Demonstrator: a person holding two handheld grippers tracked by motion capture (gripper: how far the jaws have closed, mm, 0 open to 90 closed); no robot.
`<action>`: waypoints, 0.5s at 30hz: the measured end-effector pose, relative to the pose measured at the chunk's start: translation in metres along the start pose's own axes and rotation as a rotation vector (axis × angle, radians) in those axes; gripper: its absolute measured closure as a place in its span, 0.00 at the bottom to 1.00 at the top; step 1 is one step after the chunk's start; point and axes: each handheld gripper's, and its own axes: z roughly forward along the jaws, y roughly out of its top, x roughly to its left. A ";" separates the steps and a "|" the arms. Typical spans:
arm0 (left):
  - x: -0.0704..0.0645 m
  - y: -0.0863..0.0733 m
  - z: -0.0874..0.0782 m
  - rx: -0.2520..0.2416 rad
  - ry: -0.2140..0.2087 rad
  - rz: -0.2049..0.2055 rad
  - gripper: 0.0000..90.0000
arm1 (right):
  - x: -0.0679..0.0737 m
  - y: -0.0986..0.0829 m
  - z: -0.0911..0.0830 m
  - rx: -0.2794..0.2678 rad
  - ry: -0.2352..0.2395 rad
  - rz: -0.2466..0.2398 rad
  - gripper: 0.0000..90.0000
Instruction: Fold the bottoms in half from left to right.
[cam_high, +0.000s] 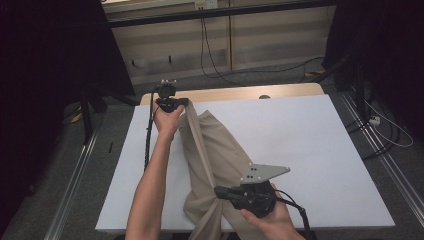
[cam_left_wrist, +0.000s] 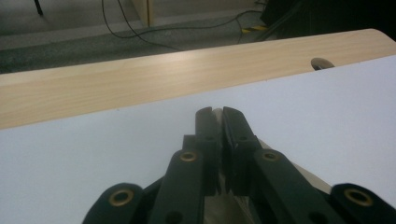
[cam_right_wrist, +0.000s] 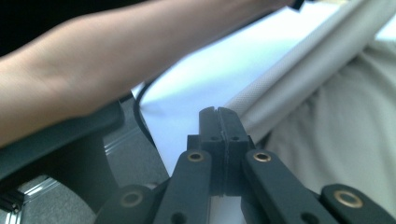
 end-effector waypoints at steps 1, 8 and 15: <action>-0.002 -0.001 0.002 0.005 0.002 0.003 0.96 | -0.004 -0.006 0.000 0.009 -0.004 0.003 1.00; -0.007 -0.012 0.025 0.045 -0.014 0.012 0.96 | -0.018 -0.024 -0.002 0.038 -0.012 0.030 1.00; -0.014 -0.022 0.047 0.081 -0.013 0.004 0.96 | -0.028 -0.038 -0.010 0.058 -0.053 0.032 1.00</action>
